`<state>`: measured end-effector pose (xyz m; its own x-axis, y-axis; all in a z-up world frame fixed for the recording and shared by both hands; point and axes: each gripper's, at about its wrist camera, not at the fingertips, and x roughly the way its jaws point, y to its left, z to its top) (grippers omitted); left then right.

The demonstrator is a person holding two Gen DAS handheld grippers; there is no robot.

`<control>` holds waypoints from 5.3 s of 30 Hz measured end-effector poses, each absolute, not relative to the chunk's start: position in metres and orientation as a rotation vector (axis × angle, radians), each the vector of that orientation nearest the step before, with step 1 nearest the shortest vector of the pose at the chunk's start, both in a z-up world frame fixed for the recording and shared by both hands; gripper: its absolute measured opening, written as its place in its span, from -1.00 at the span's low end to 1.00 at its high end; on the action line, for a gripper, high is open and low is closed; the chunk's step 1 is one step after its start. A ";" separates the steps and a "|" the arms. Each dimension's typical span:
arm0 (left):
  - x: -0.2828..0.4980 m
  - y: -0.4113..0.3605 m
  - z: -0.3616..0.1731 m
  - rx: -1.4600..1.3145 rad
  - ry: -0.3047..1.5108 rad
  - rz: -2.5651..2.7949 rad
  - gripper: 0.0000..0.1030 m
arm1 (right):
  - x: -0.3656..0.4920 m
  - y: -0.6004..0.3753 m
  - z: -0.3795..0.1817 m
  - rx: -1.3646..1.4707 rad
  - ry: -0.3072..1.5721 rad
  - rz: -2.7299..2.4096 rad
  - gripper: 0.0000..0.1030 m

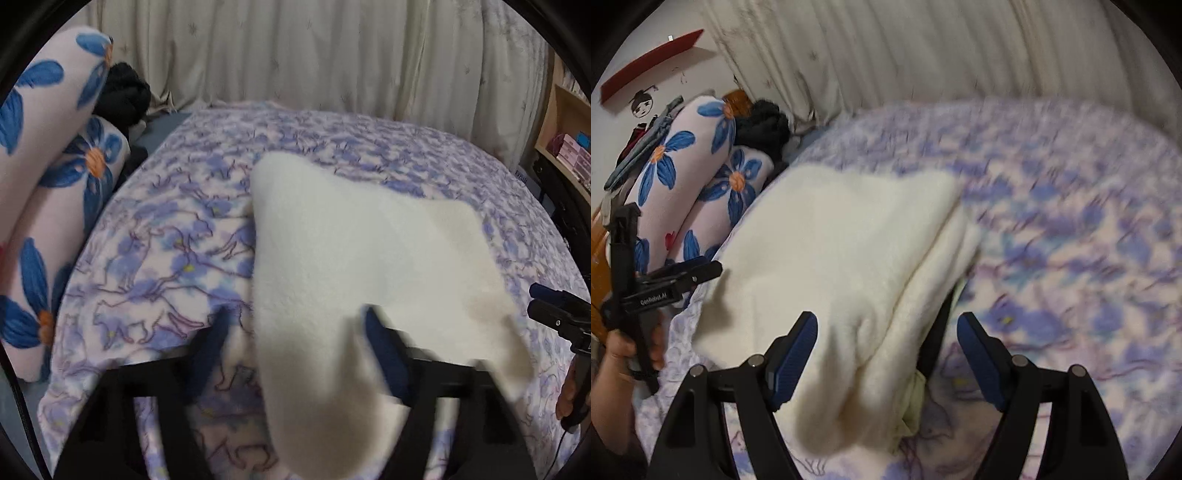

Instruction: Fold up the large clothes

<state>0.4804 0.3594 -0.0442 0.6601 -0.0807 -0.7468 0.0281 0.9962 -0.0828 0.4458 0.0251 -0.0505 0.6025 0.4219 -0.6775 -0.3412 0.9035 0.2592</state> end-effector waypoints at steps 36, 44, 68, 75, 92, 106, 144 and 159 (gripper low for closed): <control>0.297 0.293 0.050 -0.089 0.920 0.074 0.75 | 0.278 -0.022 0.045 0.131 0.953 0.400 0.19; 0.211 0.242 0.067 -0.079 0.958 0.030 0.78 | 0.194 -0.054 0.074 0.089 0.930 0.340 0.63; 0.044 0.119 0.015 -0.193 0.945 -0.083 0.83 | 0.034 -0.127 0.015 0.121 0.883 0.198 0.74; 0.023 0.107 -0.003 -0.164 0.963 -0.009 0.83 | 0.012 -0.127 0.003 0.122 0.887 0.190 0.74; 0.013 0.086 -0.002 -0.062 0.951 0.028 0.83 | 0.002 -0.124 -0.009 0.066 0.901 0.181 0.74; 0.017 0.090 -0.006 -0.069 0.967 0.027 0.83 | 0.007 -0.126 -0.013 0.073 0.909 0.192 0.74; 0.022 0.095 -0.012 -0.060 0.971 0.037 0.83 | 0.013 -0.126 -0.019 0.072 0.907 0.187 0.74; 0.023 0.096 -0.015 -0.059 0.976 0.037 0.82 | 0.015 -0.127 -0.020 0.074 0.910 0.188 0.74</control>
